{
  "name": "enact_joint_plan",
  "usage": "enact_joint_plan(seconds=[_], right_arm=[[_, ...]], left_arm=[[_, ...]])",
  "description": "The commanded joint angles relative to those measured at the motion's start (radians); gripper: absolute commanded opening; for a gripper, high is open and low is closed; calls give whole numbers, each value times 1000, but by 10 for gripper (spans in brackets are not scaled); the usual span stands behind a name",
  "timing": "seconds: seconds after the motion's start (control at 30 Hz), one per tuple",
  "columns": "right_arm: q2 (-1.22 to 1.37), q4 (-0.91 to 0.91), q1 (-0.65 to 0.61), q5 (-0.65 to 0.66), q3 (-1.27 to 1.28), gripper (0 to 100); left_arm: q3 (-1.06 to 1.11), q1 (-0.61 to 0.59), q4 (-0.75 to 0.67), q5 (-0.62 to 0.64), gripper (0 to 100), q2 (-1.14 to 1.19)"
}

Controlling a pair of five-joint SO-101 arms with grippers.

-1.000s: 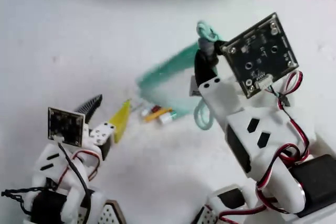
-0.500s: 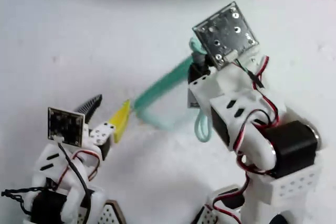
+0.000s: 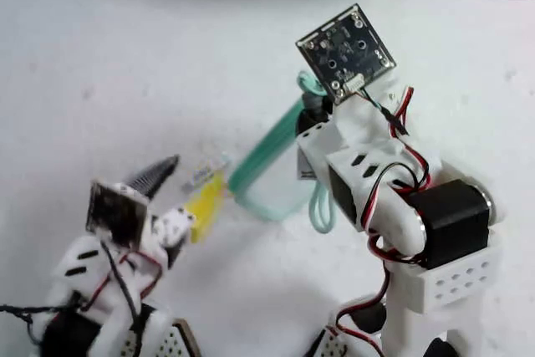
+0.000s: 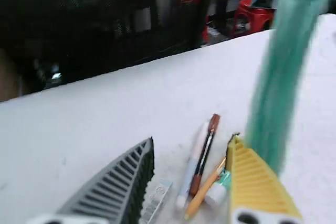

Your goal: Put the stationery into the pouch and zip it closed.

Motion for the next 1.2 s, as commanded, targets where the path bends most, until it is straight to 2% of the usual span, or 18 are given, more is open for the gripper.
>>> enact_joint_plan(seconds=[0.0, 0.2, 0.43, 0.73, 0.9, 1.07, 1.17], right_arm=[[-16, 19, 1, -12, -6, 17], [-53, 19, -1, -153, 21, 18], [-64, 19, 8, -164, 123, 18], [-134, 18, 10, -164, 120, 18], [-110, -61, -4, -163, 121, 18], [-45, -108, -140, -152, 121, 18], [-48, -96, -269, -44, 120, 17]], left_arm=[[-95, 131, -5, -48, 237, 1], [-94, 171, -34, -41, 237, 110], [-87, 348, -41, -43, 226, 134], [2, 351, -140, -48, 207, 134], [58, 358, -244, -43, 203, 134], [115, 363, -370, -41, 139, 134], [158, 400, -425, -37, 135, 134]])
